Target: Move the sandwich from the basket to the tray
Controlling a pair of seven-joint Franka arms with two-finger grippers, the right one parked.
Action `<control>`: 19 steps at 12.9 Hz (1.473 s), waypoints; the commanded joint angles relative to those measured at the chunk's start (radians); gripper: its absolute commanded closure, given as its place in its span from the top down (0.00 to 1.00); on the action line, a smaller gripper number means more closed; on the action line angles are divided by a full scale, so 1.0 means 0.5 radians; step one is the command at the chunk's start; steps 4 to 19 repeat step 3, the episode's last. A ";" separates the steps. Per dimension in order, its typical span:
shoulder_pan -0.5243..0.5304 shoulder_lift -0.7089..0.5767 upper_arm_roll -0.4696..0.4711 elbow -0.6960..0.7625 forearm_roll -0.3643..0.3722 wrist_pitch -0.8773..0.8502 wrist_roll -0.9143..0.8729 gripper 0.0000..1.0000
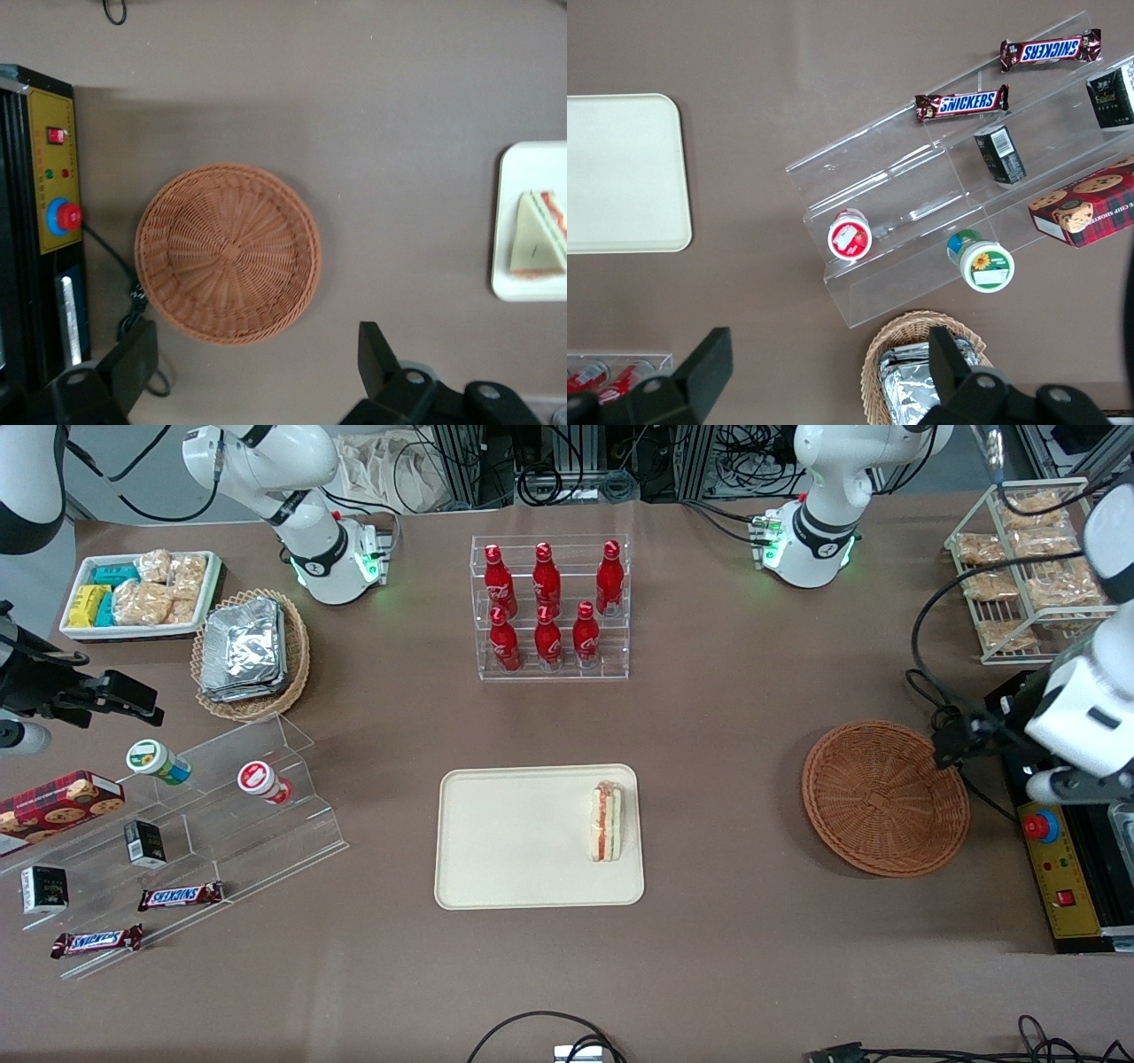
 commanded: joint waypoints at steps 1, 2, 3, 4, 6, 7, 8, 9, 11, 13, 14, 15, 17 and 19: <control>-0.042 -0.285 0.058 -0.290 -0.040 0.010 0.072 1.00; -0.039 -0.337 0.071 -0.336 -0.040 0.007 0.069 1.00; -0.039 -0.371 0.086 -0.358 -0.053 0.003 0.069 1.00; -0.039 -0.371 0.086 -0.358 -0.053 0.003 0.069 1.00; -0.039 -0.371 0.086 -0.358 -0.053 0.003 0.069 1.00; -0.039 -0.371 0.086 -0.358 -0.053 0.003 0.069 1.00; -0.039 -0.371 0.086 -0.358 -0.053 0.003 0.069 1.00; -0.039 -0.371 0.086 -0.358 -0.053 0.003 0.069 1.00; -0.039 -0.371 0.086 -0.358 -0.053 0.003 0.069 1.00; -0.039 -0.371 0.086 -0.358 -0.053 0.003 0.069 1.00; -0.039 -0.371 0.086 -0.358 -0.053 0.003 0.069 1.00; -0.039 -0.371 0.086 -0.358 -0.053 0.003 0.069 1.00; -0.039 -0.371 0.086 -0.358 -0.053 0.003 0.069 1.00; -0.039 -0.371 0.086 -0.358 -0.053 0.003 0.069 1.00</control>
